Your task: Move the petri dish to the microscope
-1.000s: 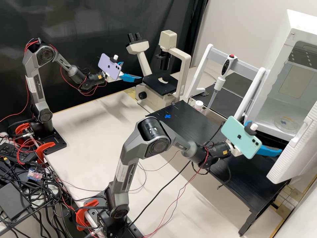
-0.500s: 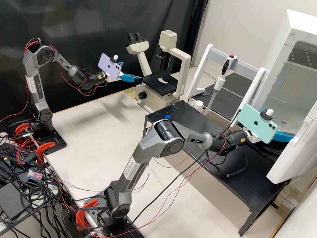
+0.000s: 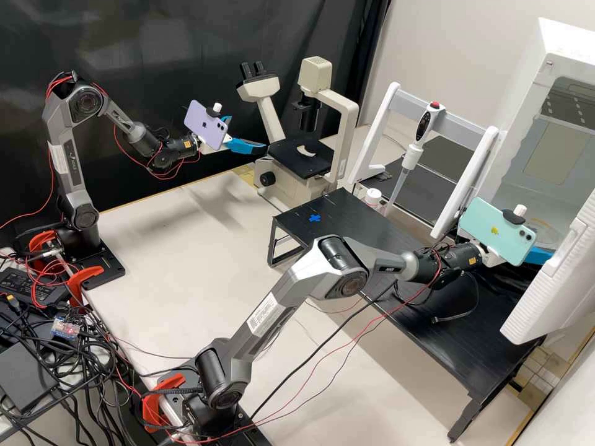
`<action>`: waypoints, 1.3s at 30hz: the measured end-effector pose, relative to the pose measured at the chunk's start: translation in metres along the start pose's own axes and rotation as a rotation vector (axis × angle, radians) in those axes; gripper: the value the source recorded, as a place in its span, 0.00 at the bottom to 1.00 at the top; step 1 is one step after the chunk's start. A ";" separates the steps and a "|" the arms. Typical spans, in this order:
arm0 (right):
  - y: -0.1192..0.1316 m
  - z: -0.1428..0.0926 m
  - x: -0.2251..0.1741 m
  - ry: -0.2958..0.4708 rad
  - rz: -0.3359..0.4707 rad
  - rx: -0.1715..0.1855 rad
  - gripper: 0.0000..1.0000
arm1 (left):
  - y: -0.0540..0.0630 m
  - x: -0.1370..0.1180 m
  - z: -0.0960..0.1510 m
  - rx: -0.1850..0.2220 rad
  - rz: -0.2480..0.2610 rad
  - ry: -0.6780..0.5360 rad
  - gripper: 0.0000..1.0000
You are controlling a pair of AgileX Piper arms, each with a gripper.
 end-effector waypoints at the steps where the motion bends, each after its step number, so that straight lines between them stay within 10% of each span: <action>1: -0.002 0.001 0.002 0.004 -0.003 -0.009 1.00 | 0.000 0.000 0.000 0.000 0.000 0.000 1.00; 4: -0.006 0.003 0.008 0.014 -0.005 -0.011 1.00 | 0.000 0.000 0.000 0.000 0.000 0.000 1.00; 5: -0.005 0.003 0.010 0.021 -0.003 -0.013 0.00 | 0.000 0.000 0.000 0.000 0.000 0.000 1.00; 39: -0.001 0.026 0.034 0.084 -0.082 0.082 0.00 | 0.000 0.000 0.000 0.000 0.000 0.000 1.00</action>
